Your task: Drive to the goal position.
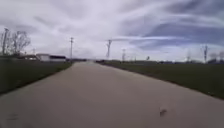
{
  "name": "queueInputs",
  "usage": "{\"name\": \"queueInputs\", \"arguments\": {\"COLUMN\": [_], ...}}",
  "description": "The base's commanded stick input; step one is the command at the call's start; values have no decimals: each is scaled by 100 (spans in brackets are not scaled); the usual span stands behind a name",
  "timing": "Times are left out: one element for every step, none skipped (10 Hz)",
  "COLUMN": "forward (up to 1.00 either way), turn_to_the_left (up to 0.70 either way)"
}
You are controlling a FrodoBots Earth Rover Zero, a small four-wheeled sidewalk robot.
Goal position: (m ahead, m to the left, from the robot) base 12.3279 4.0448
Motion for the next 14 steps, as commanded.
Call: {"name": "queueInputs", "arguments": {"forward": [100, 100, 100, 100, 100, 100, 100, 100, 100, 100, 100, 100, 100, 100], "turn_to_the_left": [0, 0, 0, 0, 0, 0, 0, 0, 0, 0, 0, 0, 1, 8]}}
